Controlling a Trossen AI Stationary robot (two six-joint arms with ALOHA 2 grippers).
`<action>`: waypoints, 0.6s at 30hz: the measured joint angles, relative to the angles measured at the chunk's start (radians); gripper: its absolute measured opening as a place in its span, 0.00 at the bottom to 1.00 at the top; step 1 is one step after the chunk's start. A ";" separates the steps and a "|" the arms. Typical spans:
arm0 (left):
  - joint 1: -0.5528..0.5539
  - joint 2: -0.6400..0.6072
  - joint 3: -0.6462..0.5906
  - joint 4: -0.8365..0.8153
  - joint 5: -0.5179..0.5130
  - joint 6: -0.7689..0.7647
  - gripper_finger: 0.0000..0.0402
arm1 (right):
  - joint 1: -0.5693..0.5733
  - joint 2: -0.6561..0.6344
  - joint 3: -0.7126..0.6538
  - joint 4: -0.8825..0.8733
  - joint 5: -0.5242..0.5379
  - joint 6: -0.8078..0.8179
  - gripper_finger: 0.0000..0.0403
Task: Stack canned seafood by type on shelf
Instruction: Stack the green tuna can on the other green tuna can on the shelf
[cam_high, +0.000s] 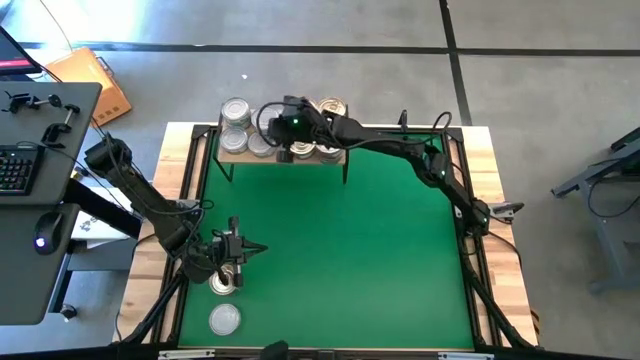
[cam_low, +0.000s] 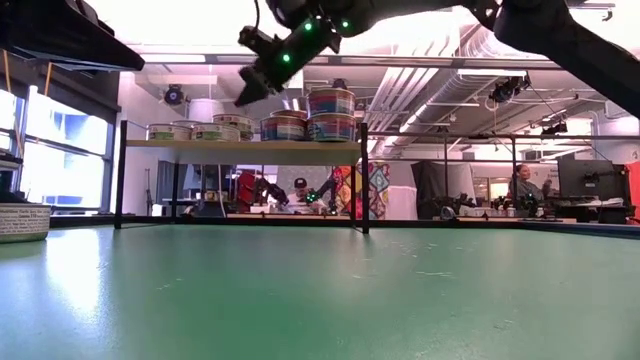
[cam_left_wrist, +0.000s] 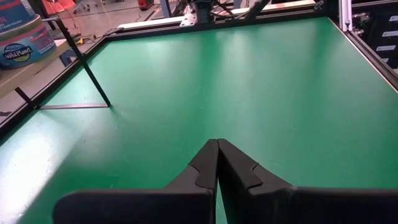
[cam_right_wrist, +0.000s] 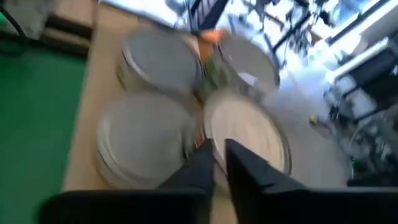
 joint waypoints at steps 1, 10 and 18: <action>0.000 0.000 0.000 0.001 0.000 0.000 0.00 | -0.008 0.001 0.000 -0.021 0.001 0.013 0.04; 0.001 0.000 0.000 0.002 -0.003 -0.001 0.00 | -0.045 0.034 -0.001 -0.002 0.003 0.084 0.01; 0.001 0.000 0.000 0.022 -0.005 0.006 0.00 | -0.029 0.051 -0.002 0.095 -0.003 0.080 0.02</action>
